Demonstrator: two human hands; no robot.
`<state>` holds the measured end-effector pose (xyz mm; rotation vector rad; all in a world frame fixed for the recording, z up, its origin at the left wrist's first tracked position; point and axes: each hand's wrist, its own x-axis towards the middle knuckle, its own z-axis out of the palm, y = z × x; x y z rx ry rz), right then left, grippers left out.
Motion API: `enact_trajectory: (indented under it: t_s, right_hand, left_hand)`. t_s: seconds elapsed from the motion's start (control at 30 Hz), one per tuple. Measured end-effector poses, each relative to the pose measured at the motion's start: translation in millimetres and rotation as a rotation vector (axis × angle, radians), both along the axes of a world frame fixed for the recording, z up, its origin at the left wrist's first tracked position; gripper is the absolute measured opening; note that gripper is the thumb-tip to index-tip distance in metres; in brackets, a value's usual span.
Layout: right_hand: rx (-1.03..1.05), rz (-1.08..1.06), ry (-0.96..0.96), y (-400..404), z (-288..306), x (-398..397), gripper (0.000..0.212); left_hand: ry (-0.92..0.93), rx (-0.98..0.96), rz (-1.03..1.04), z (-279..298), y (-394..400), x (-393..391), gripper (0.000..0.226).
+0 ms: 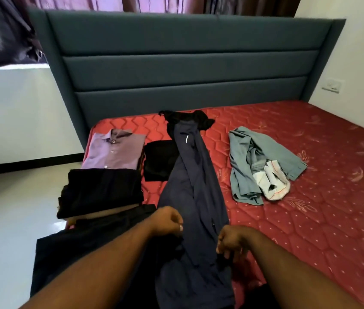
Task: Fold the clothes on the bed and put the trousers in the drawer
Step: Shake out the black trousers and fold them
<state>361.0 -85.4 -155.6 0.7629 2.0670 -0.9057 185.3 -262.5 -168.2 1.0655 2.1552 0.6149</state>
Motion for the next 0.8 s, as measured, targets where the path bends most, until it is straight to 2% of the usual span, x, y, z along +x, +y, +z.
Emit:
enact_trajectory:
  t_s: [0.07,0.2,0.3,0.33,0.4,0.43,0.47,0.5,0.53,0.57,0.63,0.7,0.77,0.8]
  right_hand:
    - [0.096,-0.041,0.065,17,-7,-21,0.013]
    - [0.251,-0.270,0.473,59,-35,-82,0.019]
    - [0.202,-0.451,0.705,78,-51,-137,0.006]
    - [0.166,-0.508,0.729,83,-59,-156,0.012]
    - [0.117,-0.627,0.694,86,-72,-180,0.045]
    - [0.122,-0.682,0.657,88,-82,-190,0.050]
    - [0.146,-0.725,0.647,89,-88,-193,0.042]
    - [0.158,-0.778,0.651,90,-97,-193,0.022]
    - [0.155,-0.823,0.676,89,-100,-189,0.012]
    - [0.121,-0.857,0.688,89,-103,-184,0.027]
    - [0.031,-0.872,0.713,91,-110,-168,0.038]
    - [-0.048,-0.813,0.725,94,-100,-156,0.037]
    - [-0.017,-0.712,0.751,103,-95,-158,0.031]
    - [0.032,-0.654,0.774,109,-91,-163,0.031]
  left_hand:
    - [-0.042,0.136,0.189,-3,21,-19,0.012]
    - [-0.118,0.283,0.571,-29,72,-68,0.034]
    - [-0.221,0.313,0.663,-50,103,-99,0.050]
    - [-0.243,0.313,0.688,-59,112,-105,0.051]
    - [-0.251,0.288,0.764,-74,121,-108,0.051]
    - [-0.260,0.266,0.798,-85,125,-111,0.045]
    - [-0.282,0.260,0.818,-90,126,-110,0.033]
    - [-0.314,0.252,0.831,-95,127,-110,0.019]
    - [-0.359,0.262,0.834,-94,125,-108,0.009]
    - [-0.402,0.275,0.838,-90,122,-105,0.007]
    - [-0.501,0.307,0.812,-77,113,-100,0.010]
    - [-0.740,0.324,0.739,-62,109,-102,0.012]
    - [-1.017,0.340,0.731,-55,114,-117,0.019]
    - [-1.090,0.348,0.751,-56,121,-128,0.026]
